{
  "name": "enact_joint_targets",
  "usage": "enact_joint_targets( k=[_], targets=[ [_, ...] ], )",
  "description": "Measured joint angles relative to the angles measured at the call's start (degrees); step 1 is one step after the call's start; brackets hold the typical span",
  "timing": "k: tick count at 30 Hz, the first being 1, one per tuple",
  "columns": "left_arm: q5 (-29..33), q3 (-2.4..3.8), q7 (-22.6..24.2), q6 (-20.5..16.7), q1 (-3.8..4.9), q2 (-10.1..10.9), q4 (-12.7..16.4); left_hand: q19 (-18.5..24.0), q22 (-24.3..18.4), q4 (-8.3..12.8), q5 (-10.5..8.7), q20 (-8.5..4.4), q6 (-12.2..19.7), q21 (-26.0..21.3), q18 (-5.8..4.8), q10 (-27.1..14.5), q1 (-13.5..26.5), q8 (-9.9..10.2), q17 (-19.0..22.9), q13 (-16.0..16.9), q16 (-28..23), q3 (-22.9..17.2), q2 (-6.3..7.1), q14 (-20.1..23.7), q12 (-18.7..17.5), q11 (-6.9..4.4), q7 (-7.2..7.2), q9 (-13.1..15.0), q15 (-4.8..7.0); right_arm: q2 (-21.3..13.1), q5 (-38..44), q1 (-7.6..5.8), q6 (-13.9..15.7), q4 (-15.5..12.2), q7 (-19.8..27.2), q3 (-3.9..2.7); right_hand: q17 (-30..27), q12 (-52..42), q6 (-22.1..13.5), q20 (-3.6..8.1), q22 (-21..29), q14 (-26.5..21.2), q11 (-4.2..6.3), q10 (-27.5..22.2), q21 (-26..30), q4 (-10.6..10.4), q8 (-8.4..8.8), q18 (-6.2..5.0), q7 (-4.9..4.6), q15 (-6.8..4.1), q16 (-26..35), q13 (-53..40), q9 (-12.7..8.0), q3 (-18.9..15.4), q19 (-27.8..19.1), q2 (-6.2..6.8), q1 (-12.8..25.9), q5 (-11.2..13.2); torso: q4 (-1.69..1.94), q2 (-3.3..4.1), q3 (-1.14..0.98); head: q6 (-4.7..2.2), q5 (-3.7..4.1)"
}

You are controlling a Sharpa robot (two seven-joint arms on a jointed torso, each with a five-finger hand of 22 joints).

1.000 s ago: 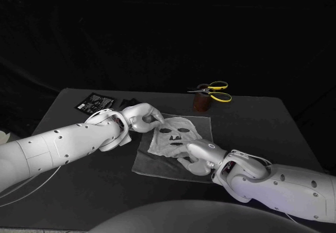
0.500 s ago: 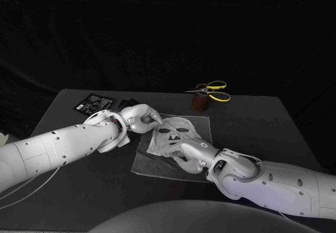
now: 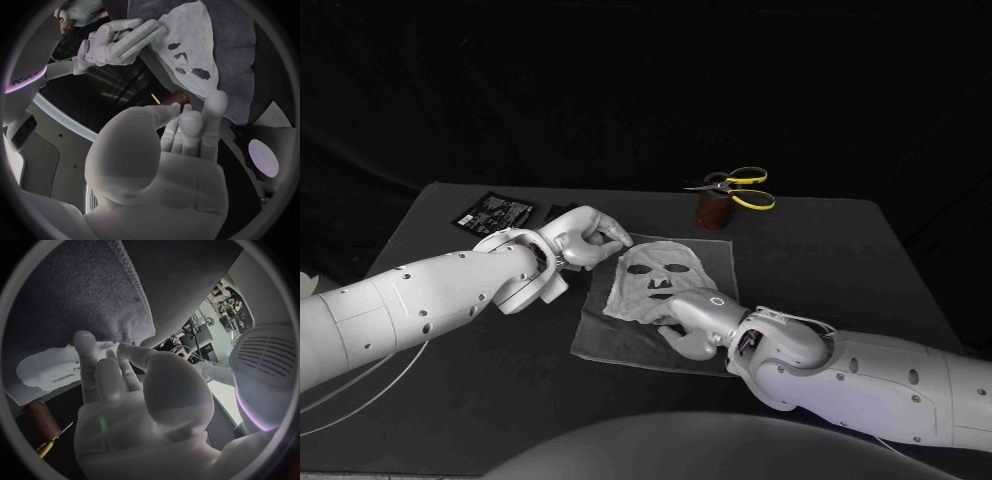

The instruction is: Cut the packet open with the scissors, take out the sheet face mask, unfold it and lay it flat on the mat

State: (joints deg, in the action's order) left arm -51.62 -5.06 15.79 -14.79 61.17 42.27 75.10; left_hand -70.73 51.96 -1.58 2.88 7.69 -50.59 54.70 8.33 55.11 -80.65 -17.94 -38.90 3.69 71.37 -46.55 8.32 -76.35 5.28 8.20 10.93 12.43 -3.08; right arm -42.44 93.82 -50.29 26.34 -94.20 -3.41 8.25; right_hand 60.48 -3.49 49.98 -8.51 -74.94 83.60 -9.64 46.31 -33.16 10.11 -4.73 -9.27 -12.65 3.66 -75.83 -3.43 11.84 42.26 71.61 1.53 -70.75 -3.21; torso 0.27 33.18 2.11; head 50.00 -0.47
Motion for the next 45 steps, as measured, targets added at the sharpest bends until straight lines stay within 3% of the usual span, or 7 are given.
enact_joint_targets(
  k=[17,45],
  targets=[
    [3.8,0.02,-0.4,-0.1,0.04,0.1,0.0,0.0,0.0,-0.2,0.0,0.0,0.0,0.0,0.0,0.0,0.0,0.0,0.1,0.0,0.0,0.2,0.0,0.0,0.0,0.0,-0.01,0.0,0.0,-0.5,1.9,-0.28,-3.9,-0.6,-1.5,-0.19,0.1,-0.1,1.1,0.0,0.1,0.0,0.1,3.5,-0.6,-0.6,-0.35,0.06,0.24,0.0,0.0,0.0,0.0,-0.6,0.0,0.0,0.0,0.2,-0.03,0.0,-0.03,0.0,-0.15],
    [4.5,0.03,-1.2,0.0,0.08,0.2,-0.4,0.0,0.0,-0.2,0.0,0.0,0.0,0.0,-0.01,0.0,0.0,0.0,0.2,0.0,0.0,0.2,0.0,0.0,0.0,0.0,-0.01,0.0,0.0,-3.8,3.0,0.32,-7.0,-5.6,-2.7,-0.06,1.0,-0.2,2.5,0.23,0.0,0.2,0.02,5.2,-2.5,-0.8,-1.03,0.5,0.67,-0.22,-0.6,-0.1,0.3,-0.8,0.7,-0.32,0.3,0.2,-0.08,-0.02,-0.03,0.0,0.17]
  ],
)
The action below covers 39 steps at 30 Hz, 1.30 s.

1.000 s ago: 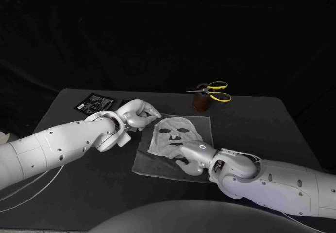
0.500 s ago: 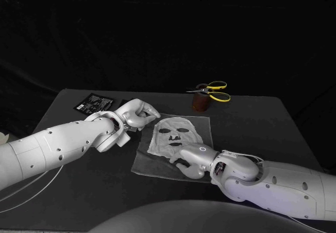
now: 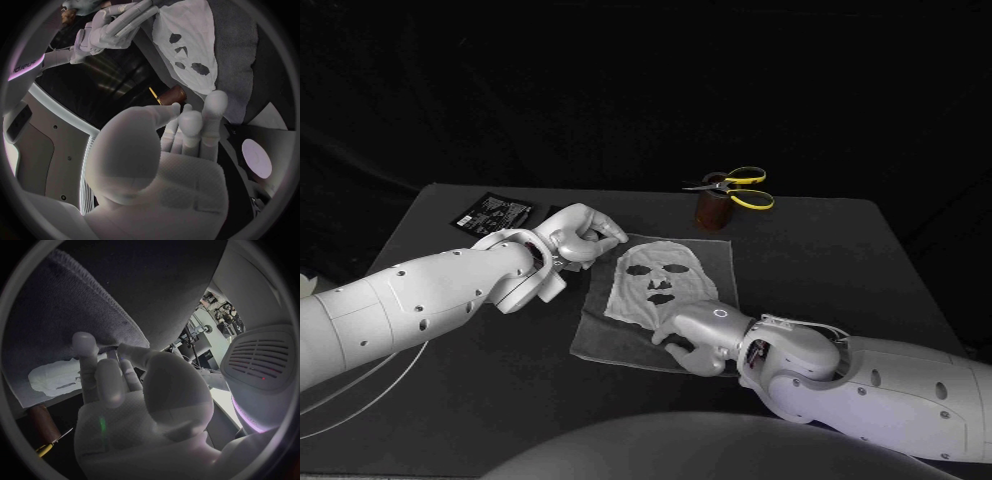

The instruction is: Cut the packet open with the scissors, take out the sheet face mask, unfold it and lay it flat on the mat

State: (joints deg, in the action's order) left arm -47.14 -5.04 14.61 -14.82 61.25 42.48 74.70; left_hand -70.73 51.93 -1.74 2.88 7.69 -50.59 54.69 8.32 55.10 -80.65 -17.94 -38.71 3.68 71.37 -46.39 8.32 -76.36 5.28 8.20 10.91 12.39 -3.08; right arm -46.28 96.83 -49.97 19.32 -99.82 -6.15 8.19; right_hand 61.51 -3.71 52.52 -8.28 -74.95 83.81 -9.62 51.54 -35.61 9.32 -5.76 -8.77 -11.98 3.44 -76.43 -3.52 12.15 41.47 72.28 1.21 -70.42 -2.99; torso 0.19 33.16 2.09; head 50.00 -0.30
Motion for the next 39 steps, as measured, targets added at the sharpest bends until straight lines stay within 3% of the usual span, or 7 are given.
enact_joint_targets(
  k=[9,11,15,21,28,35,39],
  targets=[
    [0.1,0.0,-0.2,0.0,0.01,0.2,-0.2,0.0,0.0,-0.2,0.0,0.0,0.1,0.0,0.0,0.0,0.0,0.0,0.1,0.0,0.0,0.2,0.0,0.0,0.0,0.0,0.14,0.0,0.0,-2.3,-1.2,0.37,0.7,-1.9,1.1,0.36,-2.3,-0.1,0.6,0.42,0.5,-0.3,0.86,2.9,2.6,0.3,-0.6,0.2,0.22,-0.26,0.8,-0.4,0.2,0.3,-0.3,0.02,0.0,0.0,-0.02,-0.03,0.0,0.0,0.24],
    [0.2,0.0,-0.2,0.0,0.01,0.2,-0.3,0.0,-0.2,-0.2,0.0,0.0,0.3,0.0,0.0,0.0,0.0,0.0,0.2,-0.1,0.0,0.2,0.0,0.0,0.0,0.0,0.34,0.0,0.0,-2.8,-2.4,0.5,1.8,-2.0,2.4,0.47,-5.7,-0.1,0.6,0.6,1.8,-1.4,0.92,3.1,6.6,1.0,-0.59,-0.97,0.16,-0.37,2.9,-0.4,0.1,1.0,-2.1,0.59,-0.6,0.0,-0.05,-0.07,-0.01,0.0,0.32],
    [0.4,0.0,-0.2,0.0,0.02,0.2,-0.4,0.0,-0.3,-0.2,0.0,0.0,0.3,0.0,0.0,0.0,0.0,0.0,0.3,-0.1,0.0,0.2,0.0,0.0,0.0,0.0,0.34,0.0,0.0,-3.1,-6.0,0.46,5.0,-1.9,5.9,0.51,-7.8,0.2,-0.5,0.3,2.3,-1.8,0.39,0.5,7.7,1.4,0.14,-1.06,-0.93,0.03,4.4,0.0,-0.4,0.7,-3.0,1.42,-0.5,0.0,-0.05,-0.08,0.01,0.0,0.51],
    [0.7,0.0,-0.3,0.0,0.03,0.2,-0.3,0.0,-0.3,-0.2,0.0,0.0,0.3,0.0,0.0,0.0,0.0,0.0,0.3,-0.1,0.0,0.2,0.0,0.0,-0.3,0.0,0.34,0.0,0.0,-2.9,-12.0,-0.08,9.3,-1.3,11.6,0.41,-8.1,0.2,-0.8,-0.01,2.7,-2.3,0.42,-0.5,8.0,1.0,0.14,-1.07,-0.81,0.03,4.6,0.0,-0.4,-1.5,-3.4,1.78,-0.1,0.0,0.05,-0.03,0.01,0.0,0.52],
    [0.8,-0.01,-0.6,0.0,0.03,0.4,0.1,0.0,-0.1,-0.1,0.0,0.0,0.5,0.0,0.0,0.0,0.1,0.0,0.2,-0.1,0.0,0.7,0.08,0.0,-0.3,0.0,0.51,0.0,0.0,-3.3,-17.2,-0.27,11.7,-1.1,16.2,0.4,-6.3,-0.4,-0.3,-0.01,3.3,-1.8,1.01,1.8,8.2,0.8,0.13,-1.06,-0.23,-0.45,3.7,-0.2,-0.4,-3.2,-3.4,1.77,-0.1,0.0,0.05,-0.01,0.05,0.0,0.44],
    [-0.4,-0.04,-1.7,-0.1,0.0,1.8,2.2,0.0,-0.8,-0.3,0.0,0.0,1.1,-0.2,0.0,-0.1,2.5,0.4,0.2,0.1,0.5,6.1,2.82,0.0,-0.1,0.28,0.62,0.0,0.0,-5.5,-24.1,-0.69,13.3,-2.5,21.1,0.34,-2.0,-1.3,2.2,0.3,2.3,-0.4,1.57,7.0,4.1,0.6,-0.91,-1.0,0.08,-0.82,1.1,-0.3,0.0,-3.3,-1.3,1.39,-0.5,0.0,0.04,-0.1,0.03,0.0,0.34],
    [-1.2,-0.16,-2.0,-0.7,-0.16,4.7,5.4,0.6,-2.3,-0.1,0.0,-0.55,0.4,-1.6,0.05,4.8,2.4,-0.7,1.1,1.6,0.7,10.4,3.78,0.8,4.4,-1.26,-0.46,0.4,0.79,-8.2,-28.7,-1.48,13.5,-2.8,22.2,0.22,-0.1,-2.3,3.7,0.9,1.6,0.1,2.31,11.0,1.6,0.7,-2.01,-0.95,0.6,-1.28,-0.3,-0.6,0.4,-3.6,-0.1,1.5,-0.6,0.0,0.02,-0.26,-0.04,0.0,0.31]
  ],
)
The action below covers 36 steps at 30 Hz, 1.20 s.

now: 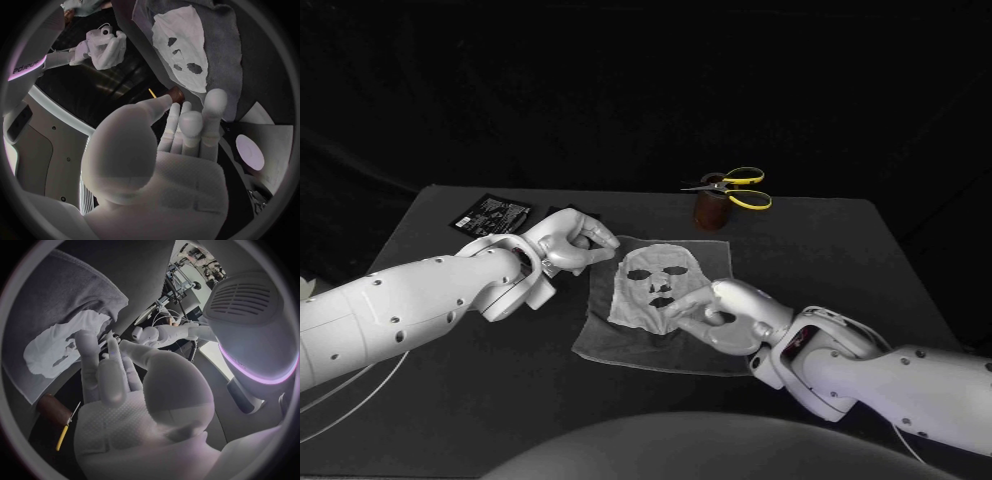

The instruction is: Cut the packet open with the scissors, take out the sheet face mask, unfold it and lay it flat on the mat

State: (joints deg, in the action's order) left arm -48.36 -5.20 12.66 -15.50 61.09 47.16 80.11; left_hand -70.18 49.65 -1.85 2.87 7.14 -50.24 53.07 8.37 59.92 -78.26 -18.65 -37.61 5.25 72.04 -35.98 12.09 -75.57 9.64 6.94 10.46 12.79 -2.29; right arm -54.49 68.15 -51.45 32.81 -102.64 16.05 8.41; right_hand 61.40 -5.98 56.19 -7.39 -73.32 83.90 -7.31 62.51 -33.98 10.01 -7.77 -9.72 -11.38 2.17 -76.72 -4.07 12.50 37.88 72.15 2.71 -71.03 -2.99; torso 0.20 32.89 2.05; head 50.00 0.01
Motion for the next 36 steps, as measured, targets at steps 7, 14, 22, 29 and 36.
enact_joint_targets(
  k=[7,14,22,29,36],
  targets=[
    [-1.0,-1.18,-0.2,-0.9,-0.27,7.4,7.3,-2.5,3.5,1.0,0.0,-2.87,-1.2,3.4,0.43,2.7,-2.2,-5.2,0.3,9.8,0.6,6.7,-1.3,-0.6,16.9,-3.67,-2.51,1.9,3.26,-6.0,-4.3,-1.2,-2.0,0.0,-1.8,-0.04,1.8,-5.1,1.5,1.38,-0.4,0.1,2.97,10.1,-2.3,-0.5,-1.54,0.09,2.09,-2.26,-0.9,-2.7,0.5,-5.3,1.4,3.01,0.8,-0.5,-0.03,-0.77,-0.16,0.0,0.09],
    [-4.4,-2.67,-1.9,-0.8,-1.7,12.8,12.0,-6.7,13.6,-0.5,0.13,-3.35,-1.0,13.0,-1.37,-2.0,-2.2,-9.2,-22.6,23.7,10.1,10.0,0.09,-6.6,38.5,-4.68,-3.52,3.2,4.03,-9.3,-1.4,-1.02,-6.3,-0.4,-6.7,0.19,3.1,-17.4,3.6,3.34,-0.4,0.0,5.61,14.2,-5.0,-1.9,-3.77,0.49,4.23,-4.21,-1.6,-13.4,1.3,-11.4,3.3,4.73,0.9,-0.7,0.1,-1.96,-0.46,0.0,0.15],
    [-17.7,-3.76,-2.7,0.5,-2.89,16.2,13.8,-6.9,15.8,-1.4,0.13,-3.98,-3.0,14.6,-1.36,-3.9,-3.0,-11.4,-29.4,28.1,12.2,10.7,1.04,-7.7,45.6,-6.24,-5.48,3.5,5.04,-10.6,10.2,0.41,-10.4,-0.7,-13.0,0.84,5.8,-43.6,3.4,3.67,-1.6,0.2,5.73,9.0,-9.0,-3.5,-5.08,1.37,4.68,-4.48,-2.9,-40.8,1.4,-14.9,4.9,5.23,-0.1,-0.7,0.1,-3.24,-0.67,0.0,-0.19],
    [-30.7,-4.68,-1.8,1.6,-3.42,16.7,13.7,-7.1,17.4,-3.5,0.13,-4.59,-4.5,15.9,-2.22,-1.4,-2.8,-9.7,-33.6,33.4,13.3,12.6,3.15,-8.4,51.2,-7.41,-6.09,1.9,5.77,-10.3,19.6,1.94,-11.5,0.0,-16.6,1.33,6.2,-50.5,1.8,3.68,-1.6,0.2,5.65,10.5,-9.2,-3.7,-4.98,1.41,4.72,-4.48,-2.9,-48.2,0.9,-15.7,4.9,5.74,-0.6,-0.7,0.19,-3.88,-0.72,0.0,-0.48],
    [-37.7,-6.83,-1.1,2.2,-3.51,16.4,14.1,-7.5,19.6,-4.6,0.13,-5.0,-2.8,18.0,-2.23,2.1,-4.2,-6.7,-37.0,41.9,14.5,15.5,3.59,-8.4,58.3,-7.23,-5.94,0.3,5.77,-9.5,24.6,2.48,-10.9,0.7,-18.3,1.39,6.8,-54.1,0.7,3.69,-1.6,0.2,5.58,11.2,-9.8,-3.8,-4.19,1.49,4.71,-4.47,-3.4,-52.1,0.5,-16.1,5.3,6.15,-1.0,-0.7,0.23,-4.06,-0.72,0.0,-0.52]
  ],
)
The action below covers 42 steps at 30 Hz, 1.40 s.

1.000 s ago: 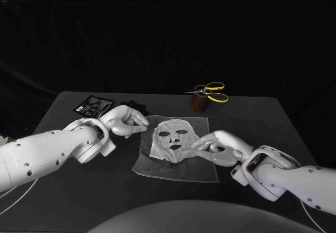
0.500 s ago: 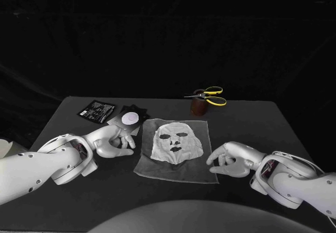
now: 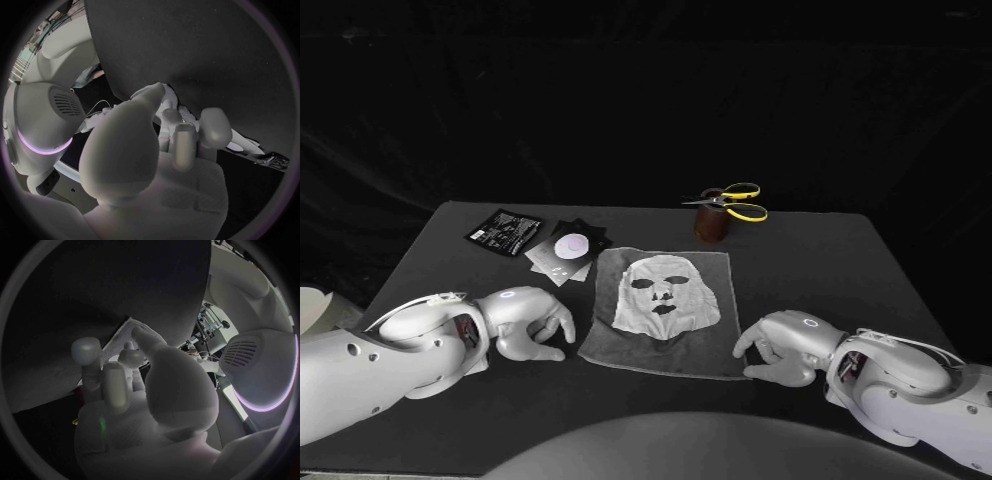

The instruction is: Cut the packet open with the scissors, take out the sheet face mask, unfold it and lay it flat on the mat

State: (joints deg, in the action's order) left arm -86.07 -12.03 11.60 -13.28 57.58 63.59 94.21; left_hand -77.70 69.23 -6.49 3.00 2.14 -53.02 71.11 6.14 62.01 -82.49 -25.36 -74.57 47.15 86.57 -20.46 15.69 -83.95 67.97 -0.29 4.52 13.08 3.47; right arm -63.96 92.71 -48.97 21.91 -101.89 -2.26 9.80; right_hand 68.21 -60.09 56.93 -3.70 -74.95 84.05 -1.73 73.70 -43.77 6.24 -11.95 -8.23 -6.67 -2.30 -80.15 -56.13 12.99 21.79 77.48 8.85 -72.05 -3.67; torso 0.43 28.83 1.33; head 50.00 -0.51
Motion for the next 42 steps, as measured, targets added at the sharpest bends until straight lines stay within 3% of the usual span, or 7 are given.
enact_joint_targets(
  k=[7,8,16,23,25,31,42],
  targets=[
    [-2.8,-0.75,0.8,0.0,0.04,-1.2,0.0,-0.7,1.7,-1.3,0.0,0.12,1.6,1.6,-0.17,1.1,-1.2,2.2,-0.4,4.0,0.6,2.1,-0.59,0.0,3.3,-0.14,-0.2,-1.0,0.0,0.7,2.4,0.15,1.7,0.3,-0.6,0.01,0.4,-2.4,-0.4,0.0,0.0,0.0,-0.02,0.4,-0.3,0.2,0.29,0.27,-0.1,0.01,-0.2,-2.7,-0.2,-0.2,0.0,-0.15,-0.4,0.0,-0.01,0.12,0.01,0.0,0.02],
    [-3.0,-0.79,0.9,0.0,0.04,-1.4,0.0,-0.7,2.1,-1.4,0.0,0.12,1.8,1.9,-0.87,1.5,-1.4,2.5,-0.4,4.6,0.8,2.2,-0.75,0.0,3.7,-0.19,-0.36,-1.1,0.0,0.8,2.6,0.16,1.9,0.3,-0.6,0.02,0.5,-2.4,-0.6,0.0,0.1,0.0,-0.02,0.4,-0.3,0.2,0.29,0.27,-0.07,0.02,-0.2,-2.8,-0.2,-0.2,0.0,-0.15,-0.4,0.0,-0.01,0.12,0.0,0.0,0.05],
    [-4.1,-0.93,1.3,0.0,0.01,-3.6,-1.0,-1.9,4.3,-2.6,0.0,-0.23,4.3,3.9,-0.89,2.4,-3.1,5.1,-0.4,7.0,1.3,5.0,-1.48,0.0,5.4,-0.85,-1.18,-2.3,0.41,1.5,3.7,0.22,3.5,0.4,-0.6,0.03,0.5,-2.8,-1.3,0.0,0.0,0.0,-0.02,0.4,-0.3,0.2,0.79,0.3,-0.03,0.03,-0.2,-3.2,-0.5,-0.2,0.0,-0.23,-1.0,0.0,-0.09,0.24,-0.01,0.0,0.32],
    [-4.5,-0.96,1.3,0.0,-0.02,-4.8,-1.6,-2.6,5.5,-3.0,0.0,-0.49,4.5,5.2,-0.9,3.7,-3.8,5.2,-0.4,8.3,1.6,5.5,-2.1,0.0,6.5,-1.03,-1.17,-2.5,0.46,1.8,3.9,0.26,3.9,0.8,-0.6,0.03,0.5,-2.8,-1.9,0.0,0.0,0.0,0.0,0.4,-0.2,0.2,1.02,0.31,0.08,0.03,-0.2,-3.0,-0.7,-0.2,0.0,0.0,-1.2,0.0,-0.07,0.29,0.01,0.0,0.44],
    [-4.6,-0.96,1.3,0.1,-0.02,-5.1,-1.8,-3.0,5.8,-3.4,0.0,-0.43,4.0,5.6,-1.79,4.1,-4.1,5.2,-0.4,8.9,1.7,5.9,-2.42,-0.1,6.8,-0.83,-0.95,-2.5,0.54,1.8,4.0,0.26,3.8,0.9,-0.6,0.04,0.3,-2.8,-2.2,0.0,0.0,0.0,-0.01,0.0,0.2,0.3,1.23,0.32,0.01,0.03,-0.2,-2.9,-0.7,-0.3,0.0,0.07,-1.3,0.0,-0.04,0.31,0.02,0.0,0.44],
    [-4.8,-0.96,0.8,1.1,-0.02,-6.1,-2.4,-3.4,5.8,-4.1,0.0,-0.29,2.3,6.5,-1.79,4.5,-4.4,5.2,-0.4,9.5,1.7,6.6,-2.71,-0.1,7.2,-0.41,0.06,-2.5,0.54,1.9,4.1,0.28,3.4,1.2,-0.6,0.05,0.1,-2.8,-2.8,0.0,0.0,0.0,0.18,-0.2,0.6,0.3,1.57,0.33,0.04,0.04,-0.2,-2.8,-0.9,-0.3,0.0,0.07,-1.3,0.0,-0.07,0.36,0.05,0.0,0.55],
    [-5.8,-0.84,-1.1,3.7,0.04,-6.8,-3.1,-4.2,5.8,-4.7,0.0,0.12,0.7,7.7,-1.79,5.5,-5.0,5.4,-0.4,10.9,2.0,7.2,-3.33,-0.1,7.9,0.18,0.36,-2.6,0.52,2.1,4.2,0.31,2.8,1.3,-0.6,0.05,0.2,-2.8,-2.8,-0.01,0.0,0.0,0.18,-0.2,0.6,0.2,1.56,0.41,0.04,0.04,-0.1,-3.2,-0.9,-0.5,0.0,0.06,-1.3,0.0,-0.07,0.4,-0.01,0.0,0.75]
  ],
)
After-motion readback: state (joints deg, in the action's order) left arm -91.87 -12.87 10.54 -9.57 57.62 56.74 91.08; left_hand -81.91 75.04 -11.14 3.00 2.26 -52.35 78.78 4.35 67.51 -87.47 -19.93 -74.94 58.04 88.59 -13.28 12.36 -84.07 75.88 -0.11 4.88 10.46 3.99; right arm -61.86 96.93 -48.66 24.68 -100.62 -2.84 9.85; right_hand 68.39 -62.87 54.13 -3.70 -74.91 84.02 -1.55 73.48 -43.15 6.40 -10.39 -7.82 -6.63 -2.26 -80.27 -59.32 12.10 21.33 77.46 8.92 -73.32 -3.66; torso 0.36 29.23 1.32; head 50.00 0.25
